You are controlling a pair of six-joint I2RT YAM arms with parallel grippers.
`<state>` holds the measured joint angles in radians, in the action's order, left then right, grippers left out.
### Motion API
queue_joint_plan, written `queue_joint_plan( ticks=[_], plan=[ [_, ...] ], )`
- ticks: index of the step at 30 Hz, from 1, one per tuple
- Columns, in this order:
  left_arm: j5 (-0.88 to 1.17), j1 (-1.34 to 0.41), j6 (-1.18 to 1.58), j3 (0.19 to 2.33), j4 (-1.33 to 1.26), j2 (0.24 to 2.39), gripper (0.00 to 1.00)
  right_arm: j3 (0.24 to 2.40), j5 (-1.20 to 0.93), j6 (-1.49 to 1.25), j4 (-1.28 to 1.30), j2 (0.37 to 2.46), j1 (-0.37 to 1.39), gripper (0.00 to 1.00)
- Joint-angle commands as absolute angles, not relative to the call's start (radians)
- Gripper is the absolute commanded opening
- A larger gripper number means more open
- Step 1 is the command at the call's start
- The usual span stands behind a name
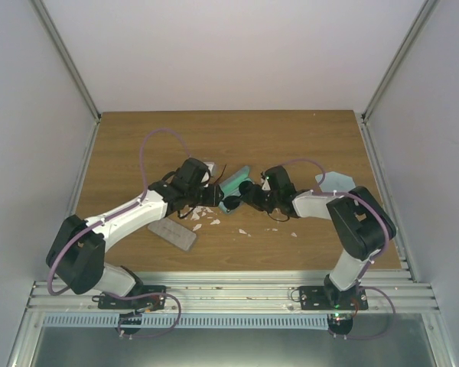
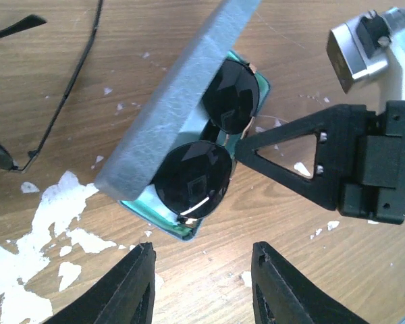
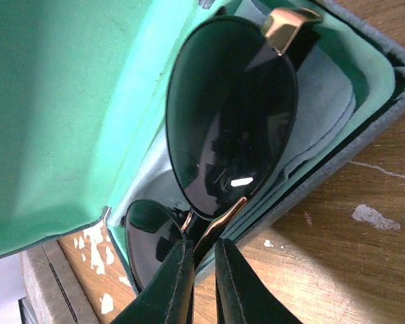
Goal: Organize the sunglasses
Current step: Place the sunglasses in the sunglasses case.
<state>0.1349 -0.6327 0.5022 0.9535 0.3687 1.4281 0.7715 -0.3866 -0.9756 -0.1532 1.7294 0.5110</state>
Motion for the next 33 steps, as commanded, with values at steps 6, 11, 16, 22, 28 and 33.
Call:
queue_joint_plan(
  ticks=[6, 11, 16, 22, 28, 33],
  plan=[
    [0.180, -0.586, 0.573, 0.905, 0.272, 1.399, 0.42, 0.772, -0.396, -1.013, -0.204, 1.767, 0.515, 0.07],
    [0.185, -0.581, 0.574, 0.896, 0.270, 1.399, 0.43, 0.785, -0.410, -1.015, -0.207, 1.777, 0.514, 0.03],
    [0.191, -0.578, 0.576, 0.894, 0.267, 1.408, 0.43, 0.788, -0.434, -1.019, -0.218, 1.793, 0.515, 0.00],
    [0.193, -0.577, 0.577, 0.897, 0.267, 1.423, 0.43, 0.790, -0.456, -0.997, -0.227, 1.790, 0.518, 0.01],
    [0.191, -0.575, 0.569, 0.925, 0.271, 1.433, 0.43, 0.809, -0.416, -0.933, -0.165, 1.766, 0.518, 0.02],
    [0.195, -0.571, 0.554, 0.971, 0.271, 1.442, 0.45, 0.770, -0.325, -0.870, -0.100, 1.633, 0.511, 0.09]
  ],
)
